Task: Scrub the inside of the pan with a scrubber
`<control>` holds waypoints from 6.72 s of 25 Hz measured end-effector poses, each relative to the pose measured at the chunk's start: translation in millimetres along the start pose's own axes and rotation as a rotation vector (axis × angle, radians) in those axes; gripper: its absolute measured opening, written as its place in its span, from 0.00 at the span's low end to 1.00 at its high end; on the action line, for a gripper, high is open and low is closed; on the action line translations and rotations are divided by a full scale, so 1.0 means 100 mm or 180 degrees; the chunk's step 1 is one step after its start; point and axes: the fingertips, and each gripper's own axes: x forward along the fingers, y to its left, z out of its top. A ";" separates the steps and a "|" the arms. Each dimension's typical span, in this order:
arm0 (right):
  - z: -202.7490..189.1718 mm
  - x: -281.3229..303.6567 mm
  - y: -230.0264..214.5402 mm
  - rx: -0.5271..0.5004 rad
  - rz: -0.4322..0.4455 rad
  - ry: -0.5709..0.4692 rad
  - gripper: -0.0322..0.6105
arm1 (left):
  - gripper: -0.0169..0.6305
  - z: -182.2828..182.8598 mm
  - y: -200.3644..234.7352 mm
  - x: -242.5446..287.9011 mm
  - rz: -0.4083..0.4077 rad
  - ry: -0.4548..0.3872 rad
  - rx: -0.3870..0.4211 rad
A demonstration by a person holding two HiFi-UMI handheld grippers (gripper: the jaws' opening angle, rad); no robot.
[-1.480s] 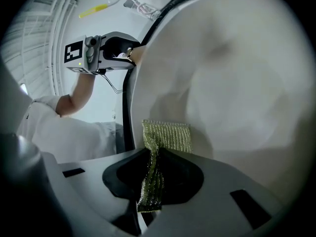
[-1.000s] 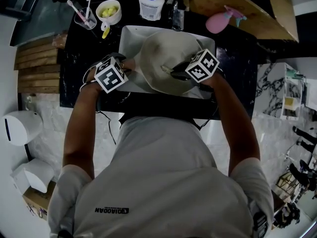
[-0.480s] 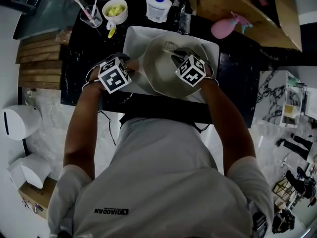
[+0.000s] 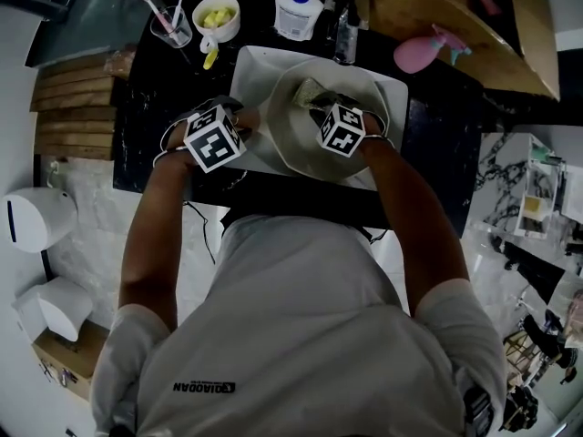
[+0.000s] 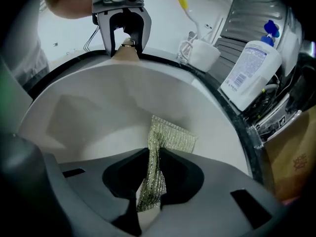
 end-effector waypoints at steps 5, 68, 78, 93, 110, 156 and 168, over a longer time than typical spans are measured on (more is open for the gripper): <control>0.01 0.01 0.06 0.0034 0.0124 -0.0084 0.19 | 0.37 0.00 0.00 0.00 0.0001 0.0005 0.0003; -0.78 -0.18 -0.03 -0.0705 -0.0320 0.0934 0.19 | 0.37 0.00 -0.02 0.00 -0.0027 0.0034 -0.0017; -0.88 -0.23 0.25 -0.0428 0.0302 0.0937 0.19 | 0.37 0.00 -0.01 0.00 -0.0020 0.0023 -0.0012; -0.88 -0.56 1.08 -0.0236 0.1525 0.1027 0.19 | 0.37 0.00 0.00 0.00 -0.0009 0.0015 -0.0002; -0.33 -0.91 0.94 0.0508 0.0483 0.0489 0.18 | 0.37 0.06 -0.05 -0.20 0.0079 -0.0317 -0.0079; -0.27 -3.83 2.75 0.2616 -0.1124 -0.2318 0.17 | 0.05 0.99 -3.21 -1.68 0.0931 -0.2082 -0.1546; -0.02 -3.97 3.12 0.2914 -0.1205 -0.2405 0.17 | 0.05 0.81 -3.43 -1.98 0.0903 -0.2251 -0.1585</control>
